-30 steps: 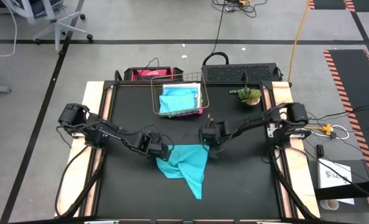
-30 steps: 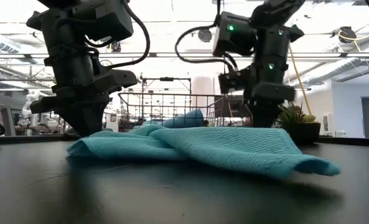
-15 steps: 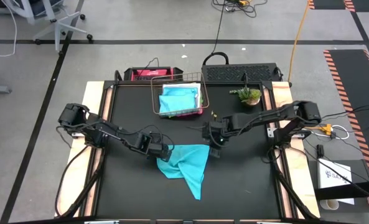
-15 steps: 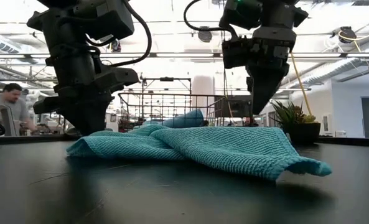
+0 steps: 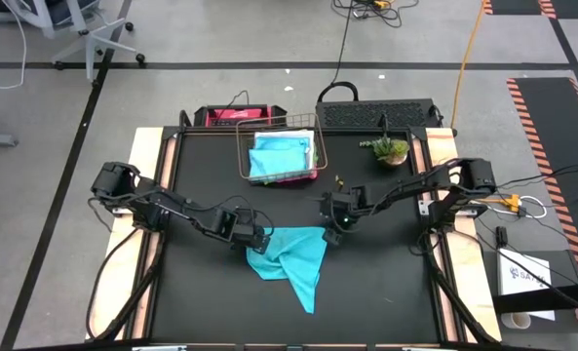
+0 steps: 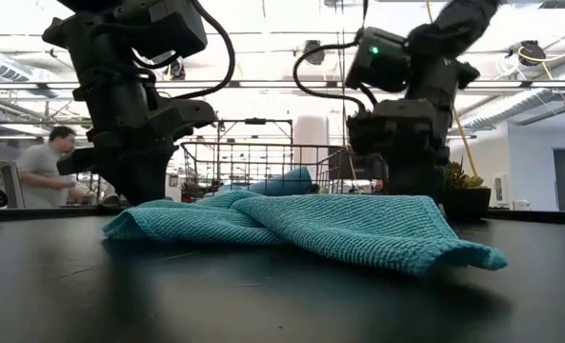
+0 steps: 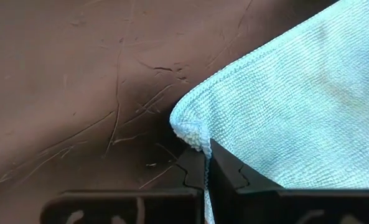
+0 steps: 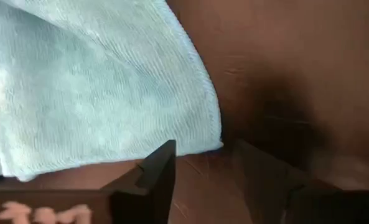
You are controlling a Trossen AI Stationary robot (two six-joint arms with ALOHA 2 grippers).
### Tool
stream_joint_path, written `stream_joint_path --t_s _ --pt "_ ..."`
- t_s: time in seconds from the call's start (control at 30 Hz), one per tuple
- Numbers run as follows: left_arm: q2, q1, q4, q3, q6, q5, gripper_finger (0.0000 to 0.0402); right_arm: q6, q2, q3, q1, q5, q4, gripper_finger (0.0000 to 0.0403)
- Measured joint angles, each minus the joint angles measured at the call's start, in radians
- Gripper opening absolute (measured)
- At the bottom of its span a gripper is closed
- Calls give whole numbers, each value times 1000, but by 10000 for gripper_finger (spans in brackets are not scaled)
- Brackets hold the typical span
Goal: Fold microfiber towels
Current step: Fold the light blue microfiber cloth in quarters
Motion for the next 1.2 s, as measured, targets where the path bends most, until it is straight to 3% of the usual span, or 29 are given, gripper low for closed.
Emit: stream_joint_path --t_s 0.13,0.33,0.47,0.6,0.73,1.0,1.2 --pt "0 0 0 0 1 0 14 61 1 -90 -4 -67 190 162" --pt "0 0 2 0 1 0 6 120 1 -175 -4 -79 364 152" --pt "0 0 3 0 2 -2 9 121 3 -177 -3 -63 362 102" --pt "0 -1 4 0 15 -37 4 122 5 -178 -3 -55 357 20" --pt "0 0 9 0 25 -52 3 134 -20 -179 -2 -52 353 7" --pt "-111 0 33 16 68 -3 3 192 -282 -165 8 -63 268 1" --pt "-305 -12 31 68 149 -117 2 246 -521 -165 52 -60 254 1"
